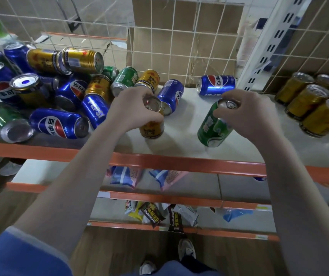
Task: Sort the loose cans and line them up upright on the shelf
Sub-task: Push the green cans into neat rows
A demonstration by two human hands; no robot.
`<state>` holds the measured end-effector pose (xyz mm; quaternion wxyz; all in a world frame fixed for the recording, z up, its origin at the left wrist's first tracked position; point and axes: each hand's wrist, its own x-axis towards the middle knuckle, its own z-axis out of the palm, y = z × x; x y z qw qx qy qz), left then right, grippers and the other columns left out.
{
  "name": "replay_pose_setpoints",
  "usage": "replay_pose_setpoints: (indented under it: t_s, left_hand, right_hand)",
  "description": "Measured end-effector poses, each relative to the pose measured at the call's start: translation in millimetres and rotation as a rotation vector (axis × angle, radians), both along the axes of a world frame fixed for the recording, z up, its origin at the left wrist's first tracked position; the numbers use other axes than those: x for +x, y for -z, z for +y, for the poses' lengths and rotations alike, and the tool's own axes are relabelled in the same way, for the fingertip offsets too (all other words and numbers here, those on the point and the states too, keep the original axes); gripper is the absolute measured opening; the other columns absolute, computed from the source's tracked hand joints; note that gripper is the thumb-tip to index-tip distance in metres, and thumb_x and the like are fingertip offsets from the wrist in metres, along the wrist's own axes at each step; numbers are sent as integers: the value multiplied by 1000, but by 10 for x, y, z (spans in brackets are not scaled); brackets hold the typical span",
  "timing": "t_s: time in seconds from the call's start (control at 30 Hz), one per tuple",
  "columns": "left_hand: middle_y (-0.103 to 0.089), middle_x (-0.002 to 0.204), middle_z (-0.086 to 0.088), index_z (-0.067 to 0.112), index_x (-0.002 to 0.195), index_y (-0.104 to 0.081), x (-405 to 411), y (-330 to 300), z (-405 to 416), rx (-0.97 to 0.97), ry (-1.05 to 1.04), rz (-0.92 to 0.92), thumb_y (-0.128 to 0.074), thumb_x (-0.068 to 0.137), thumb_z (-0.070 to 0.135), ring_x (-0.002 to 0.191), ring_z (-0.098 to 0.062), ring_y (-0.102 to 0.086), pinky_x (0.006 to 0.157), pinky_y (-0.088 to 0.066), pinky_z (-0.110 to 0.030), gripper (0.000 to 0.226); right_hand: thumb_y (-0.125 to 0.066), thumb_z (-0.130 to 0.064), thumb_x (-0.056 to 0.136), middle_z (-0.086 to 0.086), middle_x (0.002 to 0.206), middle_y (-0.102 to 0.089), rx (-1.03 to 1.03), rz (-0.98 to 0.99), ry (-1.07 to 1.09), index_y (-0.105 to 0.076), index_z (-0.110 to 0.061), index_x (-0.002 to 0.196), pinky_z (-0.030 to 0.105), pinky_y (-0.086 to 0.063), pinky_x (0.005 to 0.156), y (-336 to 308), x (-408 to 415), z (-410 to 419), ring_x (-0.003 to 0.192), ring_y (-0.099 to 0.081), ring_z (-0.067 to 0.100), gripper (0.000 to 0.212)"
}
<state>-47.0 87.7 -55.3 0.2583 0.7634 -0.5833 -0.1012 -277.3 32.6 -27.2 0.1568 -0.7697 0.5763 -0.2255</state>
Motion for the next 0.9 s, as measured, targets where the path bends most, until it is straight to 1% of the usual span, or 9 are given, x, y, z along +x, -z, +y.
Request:
replay_pose_setpoints:
  t_s: [0.17, 0.33, 0.47, 0.5, 0.57, 0.63, 0.7, 0.77, 0.9]
  left_hand:
    - [-61, 105, -1, 22, 111, -61, -274, -90, 37, -24, -9, -32, -77, 64, 43, 93, -21, -56, 79, -49, -37, 54]
    - [-60, 112, -3, 21, 119, -58, -685, -204, 23, -9, -14, -69, -76, 64, 47, 98, -23, -55, 80, -49, -37, 63]
    - [-58, 116, -3, 21, 120, -58, -1233, -253, -74, 9, -35, -84, -77, 66, 44, 100, -22, -53, 76, -41, -31, 62]
    - [-58, 115, -2, 21, 119, -58, -1404, -246, -112, 14, -42, -81, -76, 66, 44, 97, -21, -52, 74, -40, -31, 61]
    - [-58, 113, -1, 22, 118, -58, -1764, -221, -201, 21, -49, -66, -76, 66, 45, 93, -18, -49, 73, -38, -30, 60]
    - [-59, 112, -1, 21, 119, -57, -2155, -191, -296, 31, -51, -44, -75, 67, 46, 94, -18, -50, 73, -39, -30, 61]
    - [-59, 111, -1, 21, 119, -57, -2527, -184, -390, 41, -49, -31, -75, 67, 46, 96, -20, -52, 74, -40, -29, 61]
    - [-59, 108, 0, 21, 118, -57, -2871, -198, -473, 54, -38, -12, -76, 67, 44, 93, -20, -51, 73, -39, -29, 58]
    - [-58, 115, -3, 20, 119, -57, -3378, -219, -644, 62, -8, 14, -76, 66, 43, 98, -20, -51, 79, -42, -32, 61]
  right_hand:
    - [-64, -30, 76, 5, 104, -68, -50, 8, 35, -67, -27, 107, 42, -54, 74, -43, -246, 81, 93, -60, 25, 32]
    - [-63, -34, 79, 1, 111, -67, -69, 5, 36, -64, -29, 117, 36, -54, 69, -119, -737, 28, 92, -58, 20, 39]
    - [-63, -34, 80, 0, 112, -66, -80, -13, 21, -65, -29, 116, 26, -41, 59, -169, -1350, -39, 85, -50, 14, 37]
    - [-64, -34, 80, 0, 112, -66, -81, -17, 19, -65, -29, 116, 26, -40, 59, -178, -1530, -55, 85, -49, 14, 36]
    - [-65, -35, 79, 2, 108, -67, -82, -16, 21, -66, -29, 114, 30, -45, 64, -180, -1901, -111, 84, -50, 16, 35]
    - [-65, -36, 78, 2, 102, -67, -80, -1, 27, -67, -30, 111, 33, -48, 66, -168, -2287, -201, 83, -53, 19, 33]
    - [-65, -38, 77, 1, 98, -68, -77, 12, 40, -66, -35, 111, 31, -47, 64, -159, -2653, -300, 82, -56, 21, 33]
    - [-66, -39, 77, 1, 99, -69, -81, 21, 57, -66, -35, 110, 30, -46, 65, -152, -2991, -376, 85, -58, 22, 33]
    - [-65, -39, 78, 3, 106, -69, -74, 48, 87, -66, -29, 114, 32, -47, 71, -148, -3498, -508, 95, -60, 26, 37]
